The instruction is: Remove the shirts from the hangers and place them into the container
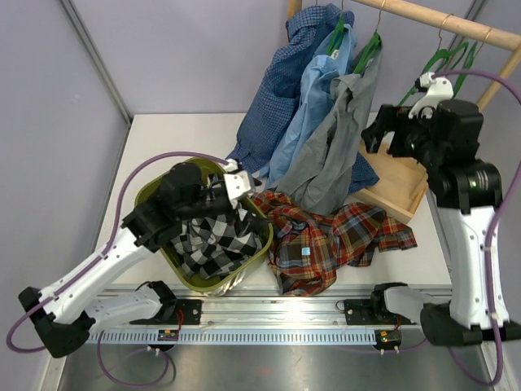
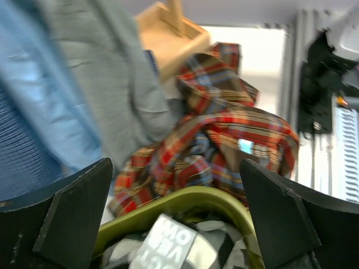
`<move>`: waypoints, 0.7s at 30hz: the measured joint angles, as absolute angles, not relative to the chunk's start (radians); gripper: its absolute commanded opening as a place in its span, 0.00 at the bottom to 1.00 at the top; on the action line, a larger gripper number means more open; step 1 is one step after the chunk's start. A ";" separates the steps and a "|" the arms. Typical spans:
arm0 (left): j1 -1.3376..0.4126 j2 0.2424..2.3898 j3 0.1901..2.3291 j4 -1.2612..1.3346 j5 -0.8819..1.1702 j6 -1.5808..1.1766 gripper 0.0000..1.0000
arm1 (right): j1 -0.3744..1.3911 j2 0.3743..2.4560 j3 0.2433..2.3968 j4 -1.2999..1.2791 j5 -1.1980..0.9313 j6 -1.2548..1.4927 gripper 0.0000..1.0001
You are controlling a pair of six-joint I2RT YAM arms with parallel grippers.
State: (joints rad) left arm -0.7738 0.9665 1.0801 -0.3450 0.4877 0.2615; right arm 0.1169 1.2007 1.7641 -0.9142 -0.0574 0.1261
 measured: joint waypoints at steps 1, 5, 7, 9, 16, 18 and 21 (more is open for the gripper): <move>-0.802 0.994 1.096 -0.355 0.483 0.268 0.99 | 0.117 1.157 1.737 -0.912 -0.105 0.078 0.99; -0.939 1.099 1.143 -0.380 0.425 0.295 0.99 | 0.117 1.033 1.678 -0.938 -0.243 -0.077 0.99; -1.009 1.152 1.166 -0.394 0.397 0.306 0.99 | 0.117 1.004 1.671 -0.963 -0.282 -0.126 0.99; -1.081 1.217 1.191 -0.405 0.360 0.318 0.99 | 0.117 0.980 1.650 -0.985 -0.313 -0.168 1.00; -1.240 1.461 1.217 -0.403 0.237 0.364 0.99 | 0.117 0.913 1.534 -1.029 -0.369 -0.257 0.99; -1.256 1.513 1.215 -0.397 0.197 0.385 0.99 | 0.117 0.902 1.518 -1.030 -0.374 -0.260 0.99; -1.267 1.604 1.215 -0.364 0.136 0.418 0.99 | 0.117 0.879 1.492 -1.029 -0.388 -0.259 0.99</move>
